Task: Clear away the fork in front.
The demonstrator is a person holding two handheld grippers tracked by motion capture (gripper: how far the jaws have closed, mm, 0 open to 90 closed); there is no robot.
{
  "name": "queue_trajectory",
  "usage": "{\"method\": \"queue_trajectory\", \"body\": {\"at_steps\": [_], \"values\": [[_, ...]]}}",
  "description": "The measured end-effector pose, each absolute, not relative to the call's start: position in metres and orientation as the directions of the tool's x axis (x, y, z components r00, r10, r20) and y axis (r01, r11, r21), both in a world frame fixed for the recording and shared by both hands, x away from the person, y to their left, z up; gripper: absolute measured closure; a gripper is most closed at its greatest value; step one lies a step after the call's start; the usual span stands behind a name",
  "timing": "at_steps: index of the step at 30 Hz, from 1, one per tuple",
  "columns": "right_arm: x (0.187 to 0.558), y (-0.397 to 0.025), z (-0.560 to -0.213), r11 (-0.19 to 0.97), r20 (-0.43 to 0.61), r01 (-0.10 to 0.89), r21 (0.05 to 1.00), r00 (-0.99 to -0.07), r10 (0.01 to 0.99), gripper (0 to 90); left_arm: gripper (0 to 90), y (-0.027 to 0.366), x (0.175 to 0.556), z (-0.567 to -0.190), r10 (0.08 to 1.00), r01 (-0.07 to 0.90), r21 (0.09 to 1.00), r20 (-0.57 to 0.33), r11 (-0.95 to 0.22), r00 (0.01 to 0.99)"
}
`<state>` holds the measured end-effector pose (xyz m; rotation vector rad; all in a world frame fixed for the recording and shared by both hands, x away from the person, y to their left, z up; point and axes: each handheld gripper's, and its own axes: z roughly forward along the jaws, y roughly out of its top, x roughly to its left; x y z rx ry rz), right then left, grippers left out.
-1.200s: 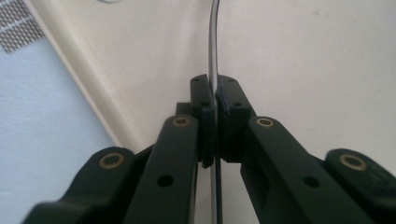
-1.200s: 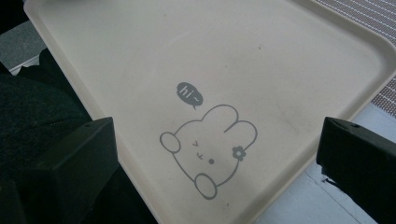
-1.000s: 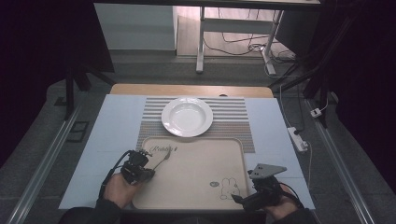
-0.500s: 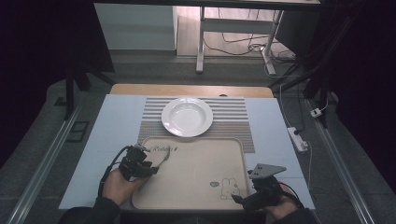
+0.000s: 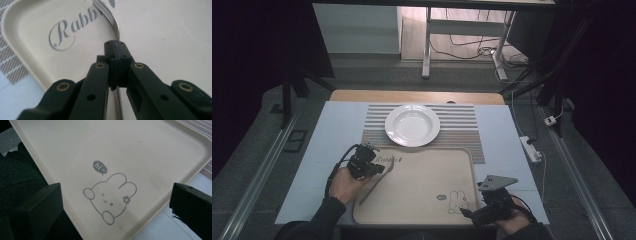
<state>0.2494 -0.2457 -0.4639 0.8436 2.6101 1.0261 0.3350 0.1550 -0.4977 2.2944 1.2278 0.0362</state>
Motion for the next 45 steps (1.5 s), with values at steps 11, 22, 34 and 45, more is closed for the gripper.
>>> {"method": "queue_trajectory", "body": {"at_steps": [11,22,34,45], "values": [[0.250,-0.246,-0.465,0.598,0.007,0.432,0.675,-0.815,0.580,0.0,89.3,0.132,0.346,-0.503,0.755,0.726,0.485,-0.183,-0.488,0.630],[0.250,-0.246,-0.465,0.599,0.005,0.432,0.674,-0.814,0.581,0.0,89.2,0.116,0.340,-0.501,0.661,0.654,0.535,-0.216,-0.535,0.718],[0.250,-0.245,-0.465,0.607,0.000,0.430,0.669,-0.816,0.578,0.0,89.2,0.108,0.343,-0.517,0.671,0.672,0.480,-0.209,-0.563,0.712],[0.249,-0.245,-0.466,0.612,-0.003,0.426,0.667,-0.819,0.574,0.0,89.2,0.146,0.356,-0.517,0.776,0.765,0.455,-0.216,-0.456,0.592]]}}
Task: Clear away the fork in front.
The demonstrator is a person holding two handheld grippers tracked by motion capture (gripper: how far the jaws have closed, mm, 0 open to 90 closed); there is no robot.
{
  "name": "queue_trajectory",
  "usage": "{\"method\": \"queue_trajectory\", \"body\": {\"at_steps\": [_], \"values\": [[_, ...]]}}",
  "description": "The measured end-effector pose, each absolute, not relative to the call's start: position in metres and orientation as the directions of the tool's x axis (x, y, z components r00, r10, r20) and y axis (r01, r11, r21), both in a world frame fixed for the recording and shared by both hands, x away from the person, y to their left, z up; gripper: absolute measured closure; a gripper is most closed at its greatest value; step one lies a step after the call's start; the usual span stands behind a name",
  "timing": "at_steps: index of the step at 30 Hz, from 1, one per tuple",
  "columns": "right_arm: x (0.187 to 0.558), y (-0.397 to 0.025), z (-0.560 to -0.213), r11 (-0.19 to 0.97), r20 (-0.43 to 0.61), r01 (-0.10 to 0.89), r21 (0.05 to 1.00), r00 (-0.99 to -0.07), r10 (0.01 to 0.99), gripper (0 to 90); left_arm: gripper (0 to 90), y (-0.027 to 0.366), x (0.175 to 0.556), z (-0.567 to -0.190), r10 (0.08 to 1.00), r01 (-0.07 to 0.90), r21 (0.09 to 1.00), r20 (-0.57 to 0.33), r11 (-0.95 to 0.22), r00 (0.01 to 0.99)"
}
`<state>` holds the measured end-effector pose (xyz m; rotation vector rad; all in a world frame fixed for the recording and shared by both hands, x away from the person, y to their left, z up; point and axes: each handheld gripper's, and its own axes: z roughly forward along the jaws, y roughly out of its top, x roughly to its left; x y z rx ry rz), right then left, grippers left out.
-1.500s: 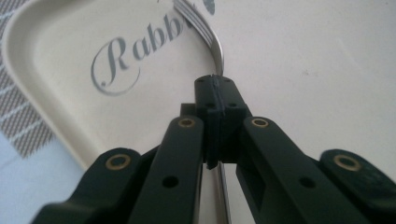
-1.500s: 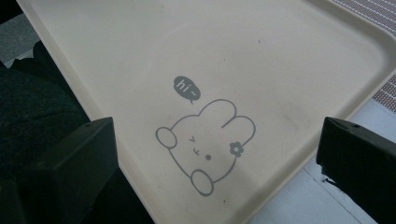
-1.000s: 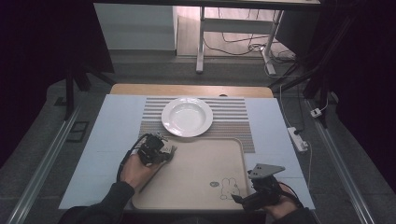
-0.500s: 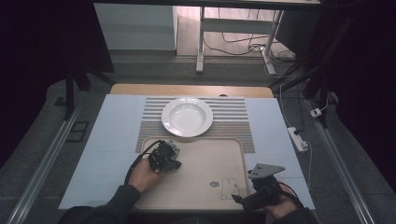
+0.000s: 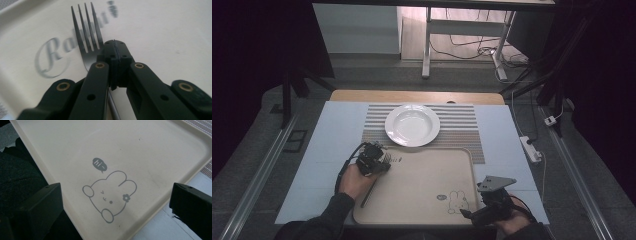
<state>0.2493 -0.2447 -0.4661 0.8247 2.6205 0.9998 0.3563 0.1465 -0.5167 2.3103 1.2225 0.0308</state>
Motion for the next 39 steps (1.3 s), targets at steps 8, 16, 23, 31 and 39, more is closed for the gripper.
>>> {"method": "queue_trajectory", "body": {"at_steps": [8,16,23,31,39], "values": [[0.249,-0.245,-0.467,0.616,-0.004,0.425,0.663,-0.821,0.571,0.0,89.1,0.166,0.361,-0.517,0.814,0.805,0.437,-0.233,-0.401,0.532],[0.248,-0.247,-0.464,0.606,-0.010,0.429,0.670,-0.810,0.586,0.0,70.0,0.173,0.352,-0.502,0.783,0.774,0.512,-0.275,-0.372,0.558],[0.244,-0.257,-0.458,0.554,-0.012,0.459,0.695,-0.762,0.647,0.0,39.7,0.192,0.315,-0.475,0.701,0.686,0.635,-0.305,-0.354,0.644],[0.232,-0.277,-0.455,0.483,0.010,0.494,0.722,-0.706,0.708,0.0,15.3,0.234,0.253,-0.471,0.647,0.633,0.734,-0.361,-0.247,0.671],[0.222,-0.294,-0.454,0.400,0.055,0.527,0.750,-0.652,0.756,0.0,0.0,0.270,0.200,-0.475,0.745,0.615,0.757,-0.276,-0.221,0.607]]}}
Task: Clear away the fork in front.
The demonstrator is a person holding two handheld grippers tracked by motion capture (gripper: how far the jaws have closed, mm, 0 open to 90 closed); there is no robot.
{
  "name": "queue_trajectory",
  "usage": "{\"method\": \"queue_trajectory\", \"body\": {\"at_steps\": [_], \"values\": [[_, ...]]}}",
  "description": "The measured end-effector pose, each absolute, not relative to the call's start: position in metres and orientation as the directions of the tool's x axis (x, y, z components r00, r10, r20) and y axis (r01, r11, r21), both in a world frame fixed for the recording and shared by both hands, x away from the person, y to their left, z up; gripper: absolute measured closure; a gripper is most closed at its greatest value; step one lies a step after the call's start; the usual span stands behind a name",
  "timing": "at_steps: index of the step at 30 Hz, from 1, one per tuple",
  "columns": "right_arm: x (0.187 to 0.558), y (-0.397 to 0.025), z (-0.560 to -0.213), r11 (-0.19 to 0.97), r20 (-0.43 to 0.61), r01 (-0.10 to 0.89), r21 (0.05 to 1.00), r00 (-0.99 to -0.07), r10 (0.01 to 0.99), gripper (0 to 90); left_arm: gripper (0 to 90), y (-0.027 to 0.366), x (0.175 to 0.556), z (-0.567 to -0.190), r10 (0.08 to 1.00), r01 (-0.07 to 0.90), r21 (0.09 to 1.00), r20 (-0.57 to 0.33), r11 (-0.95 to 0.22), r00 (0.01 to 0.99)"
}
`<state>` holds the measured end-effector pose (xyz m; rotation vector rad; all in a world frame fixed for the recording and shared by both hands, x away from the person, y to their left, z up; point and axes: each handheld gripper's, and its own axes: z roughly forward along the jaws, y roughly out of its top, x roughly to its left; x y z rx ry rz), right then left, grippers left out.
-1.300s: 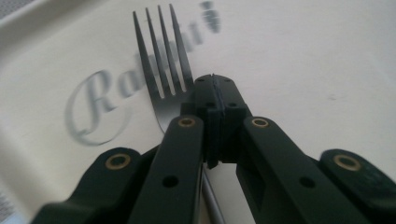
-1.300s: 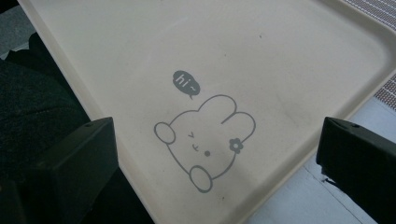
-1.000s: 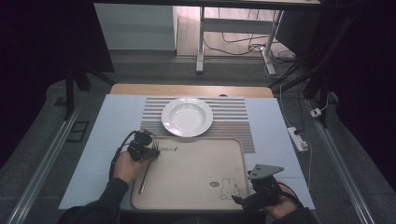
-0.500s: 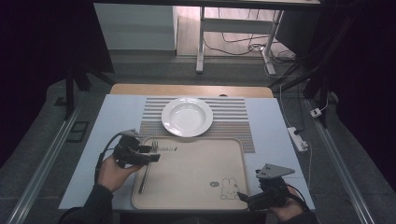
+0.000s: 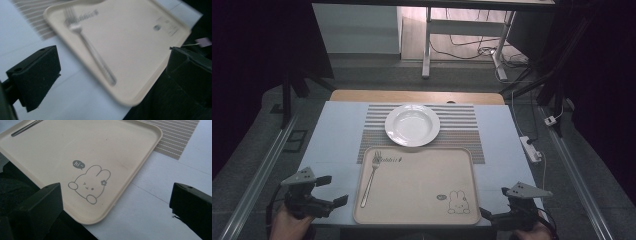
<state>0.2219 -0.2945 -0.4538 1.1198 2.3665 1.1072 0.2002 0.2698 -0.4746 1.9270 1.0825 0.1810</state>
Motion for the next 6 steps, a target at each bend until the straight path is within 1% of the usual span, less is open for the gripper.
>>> {"method": "queue_trajectory", "body": {"at_steps": [2,6], "values": [[0.2214,-0.2966,-0.4536,0.387,0.062,0.533,0.752,-0.641,0.765,0.0,0.0,0.2743,0.1936,-0.4736,0.766,0.610,0.764,-0.259,-0.209,0.588],[0.2224,-0.2983,-0.4540,0.374,0.077,0.546,0.750,-0.634,0.770,0.0,0.0,0.2765,0.1934,-0.4736,0.778,0.631,0.752,-0.276,-0.191,0.565]]}}
